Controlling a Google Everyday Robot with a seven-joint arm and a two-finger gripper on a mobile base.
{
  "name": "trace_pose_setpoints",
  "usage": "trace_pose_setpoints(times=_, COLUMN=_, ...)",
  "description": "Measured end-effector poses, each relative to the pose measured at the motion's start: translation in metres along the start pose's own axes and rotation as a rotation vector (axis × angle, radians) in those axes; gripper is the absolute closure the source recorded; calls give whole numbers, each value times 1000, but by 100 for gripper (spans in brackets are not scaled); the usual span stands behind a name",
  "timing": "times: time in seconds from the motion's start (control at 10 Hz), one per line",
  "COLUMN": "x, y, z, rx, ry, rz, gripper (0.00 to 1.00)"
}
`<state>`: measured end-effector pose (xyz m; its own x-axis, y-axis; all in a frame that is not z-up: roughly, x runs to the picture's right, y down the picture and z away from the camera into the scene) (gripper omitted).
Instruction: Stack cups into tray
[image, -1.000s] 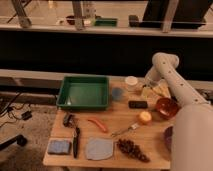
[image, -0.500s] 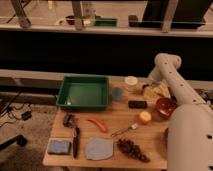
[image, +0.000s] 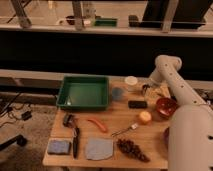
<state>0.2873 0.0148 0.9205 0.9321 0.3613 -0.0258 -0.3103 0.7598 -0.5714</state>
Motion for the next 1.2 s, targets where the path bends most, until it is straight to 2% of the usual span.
trace_pose_setpoints(times=0.1, x=-1, y=-1, z=2, rx=-3, ry=-10, rz=1, gripper=20)
trace_pose_setpoints(times=0.4, x=6, y=1, z=9, rx=-44, ry=-45, rz=28, gripper=20)
trace_pose_setpoints(times=0.7, x=8, y=2, z=12, rx=-56, ry=-71, rz=44, gripper=20)
trace_pose_setpoints(times=1.2, x=7, y=3, z=13, rx=-58, ry=-73, rz=34, gripper=20)
